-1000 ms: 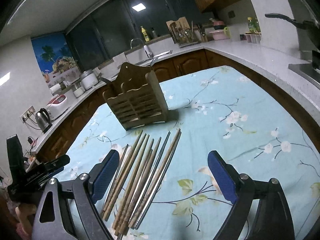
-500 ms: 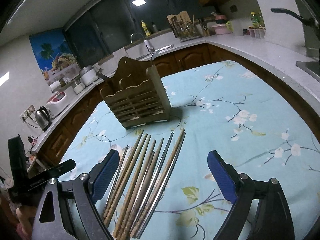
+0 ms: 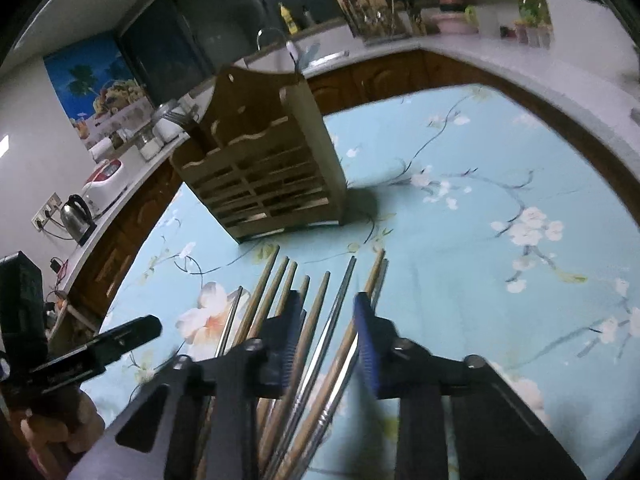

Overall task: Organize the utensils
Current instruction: 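Grasp a metal chopstick with the left tool while the right tool grasps another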

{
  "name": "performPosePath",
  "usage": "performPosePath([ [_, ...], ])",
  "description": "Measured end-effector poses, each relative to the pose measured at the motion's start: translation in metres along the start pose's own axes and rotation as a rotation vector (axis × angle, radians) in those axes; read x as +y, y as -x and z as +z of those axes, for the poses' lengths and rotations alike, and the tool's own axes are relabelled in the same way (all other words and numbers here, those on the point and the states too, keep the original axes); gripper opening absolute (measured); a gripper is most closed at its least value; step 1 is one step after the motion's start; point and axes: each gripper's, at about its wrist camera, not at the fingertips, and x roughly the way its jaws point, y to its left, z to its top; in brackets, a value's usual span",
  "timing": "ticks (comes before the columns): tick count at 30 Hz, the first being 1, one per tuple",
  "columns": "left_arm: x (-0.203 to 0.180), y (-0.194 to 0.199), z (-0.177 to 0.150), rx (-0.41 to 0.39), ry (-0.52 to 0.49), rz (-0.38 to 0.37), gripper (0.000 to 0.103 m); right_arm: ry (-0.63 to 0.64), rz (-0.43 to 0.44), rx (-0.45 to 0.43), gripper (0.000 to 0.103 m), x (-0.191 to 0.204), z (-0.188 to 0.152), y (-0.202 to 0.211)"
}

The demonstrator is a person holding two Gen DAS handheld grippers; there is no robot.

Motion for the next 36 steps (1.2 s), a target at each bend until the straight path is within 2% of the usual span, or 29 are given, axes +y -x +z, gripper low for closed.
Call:
performPosePath([
  [3,-0.005,-0.014,0.006,0.035,-0.027,-0.009,0.045,0.006,-0.009,0.029,0.021,0.002,0.007,-0.016],
  [13,-0.021,-0.052,0.017,0.12,-0.092,-0.01,0.023,0.038,-0.071,0.134,0.016,-0.001,0.014,-0.058],
  [16,-0.023,-0.063,0.017,0.146,-0.11,-0.003,0.02,0.071,-0.085,0.136,0.015,0.002,0.018,-0.061],
  [21,-0.031,-0.07,0.021,0.134,-0.142,0.033,0.02,0.159,-0.139,0.137,0.011,0.013,0.019,-0.068],
  [26,-0.03,-0.07,0.02,0.102,-0.176,0.078,0.006,0.212,-0.157,0.118,0.011,0.016,0.016,-0.069],
  [29,-0.026,-0.067,0.02,0.095,-0.161,0.069,0.004,0.173,-0.147,0.108,0.008,0.013,0.017,-0.065],
  [36,-0.019,-0.044,0.018,0.069,-0.111,0.018,0.003,0.073,-0.036,0.09,0.004,0.006,0.017,-0.038],
])
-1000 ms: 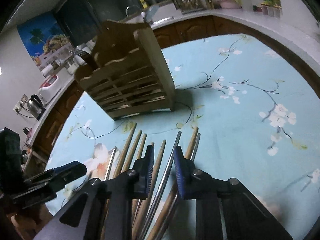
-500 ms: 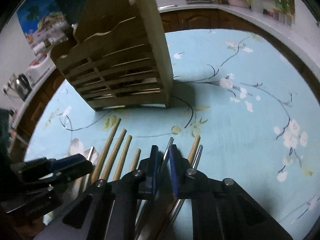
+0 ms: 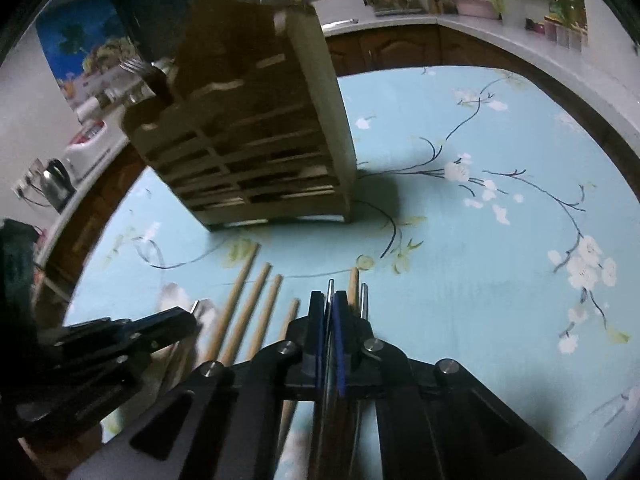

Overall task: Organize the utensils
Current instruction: 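Grasp a metal chopstick with the left tool while the right tool grasps another, then lower both metal chopsticks into the wooden holder and open both tools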

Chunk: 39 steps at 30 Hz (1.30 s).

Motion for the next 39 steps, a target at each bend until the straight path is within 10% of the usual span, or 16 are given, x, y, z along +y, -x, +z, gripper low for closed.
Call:
performPosePath([
  [13,-0.002,0.126,0.0,-0.21,0.017,-0.113,0.003,0.011,0.122,-0.183,0.004,0.019,0.004,0.111],
  [39,-0.011,0.198,0.008,-0.397,-0.011,-0.112,0.003,0.086,0.136,-0.395,0.004,0.043,0.028,0.188],
])
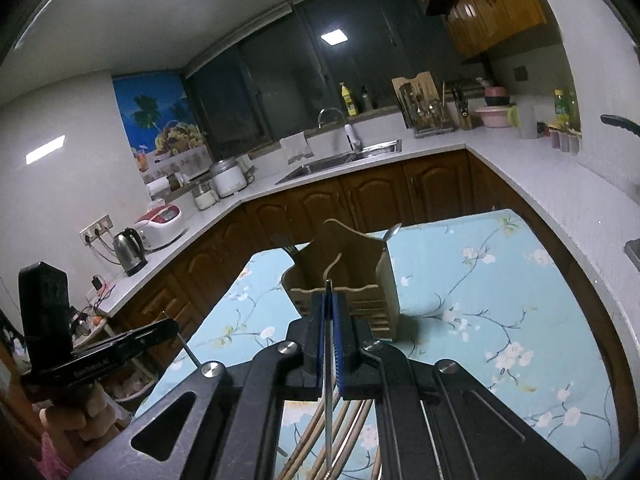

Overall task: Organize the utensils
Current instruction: 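Lower both metal chopsticks into the wooden holder and open both tools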

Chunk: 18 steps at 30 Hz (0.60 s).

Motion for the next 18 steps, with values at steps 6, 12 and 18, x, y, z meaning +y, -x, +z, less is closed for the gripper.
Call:
performPosePath([
  [6,-0.002,0.001,0.015,-0.033,-0.016,0.001,0.003,0.01,-0.006,-0.027,0.004,-0.002,0.016,-0.005],
  [12,-0.005,0.0,0.055,-0.116,-0.041,0.016,0.003,0.017,-0.021,-0.101,0.004,-0.005,0.051,-0.014],
  [18,-0.005,-0.008,0.103,-0.211,-0.06,0.042,0.003,0.018,-0.042,-0.183,0.004,-0.008,0.094,-0.034],
])
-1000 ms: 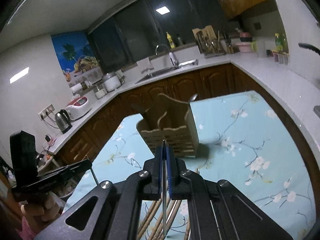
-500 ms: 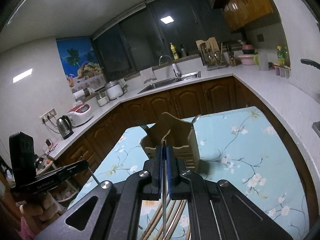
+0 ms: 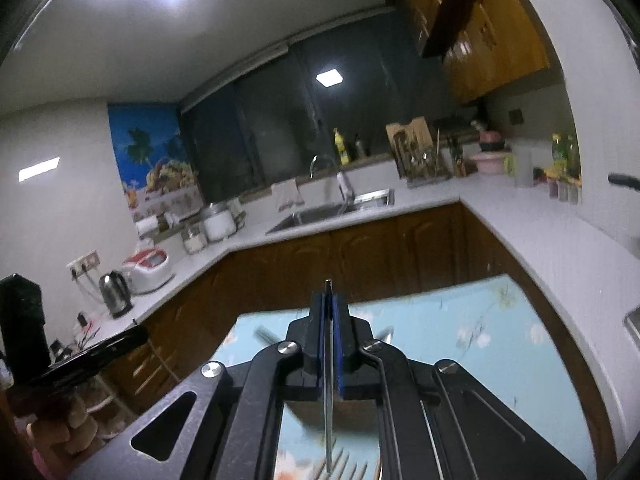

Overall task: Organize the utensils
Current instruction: 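Lower both metal chopsticks into the wooden holder and open both tools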

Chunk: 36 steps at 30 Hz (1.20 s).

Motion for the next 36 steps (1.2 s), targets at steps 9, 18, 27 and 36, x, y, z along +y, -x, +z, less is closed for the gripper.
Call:
performPosePath([
  [9,0.021,-0.054,0.033,-0.1,0.049,0.05,0.003,-0.041,-0.039,-0.074,0.004,-0.018,0.025,-0.051],
  [18,0.047,-0.106,-0.019,-0.07,0.159,0.096,0.003,-0.049,-0.076,-0.059,0.004,-0.029,-0.023,-0.078],
  [27,0.054,-0.124,-0.05,0.001,0.185,0.103,0.003,-0.093,-0.091,-0.02,0.004,-0.044,-0.05,-0.093],
  [36,0.056,-0.132,-0.056,0.029,0.177,0.106,0.004,-0.102,-0.099,0.058,0.005,-0.053,-0.059,-0.107],
])
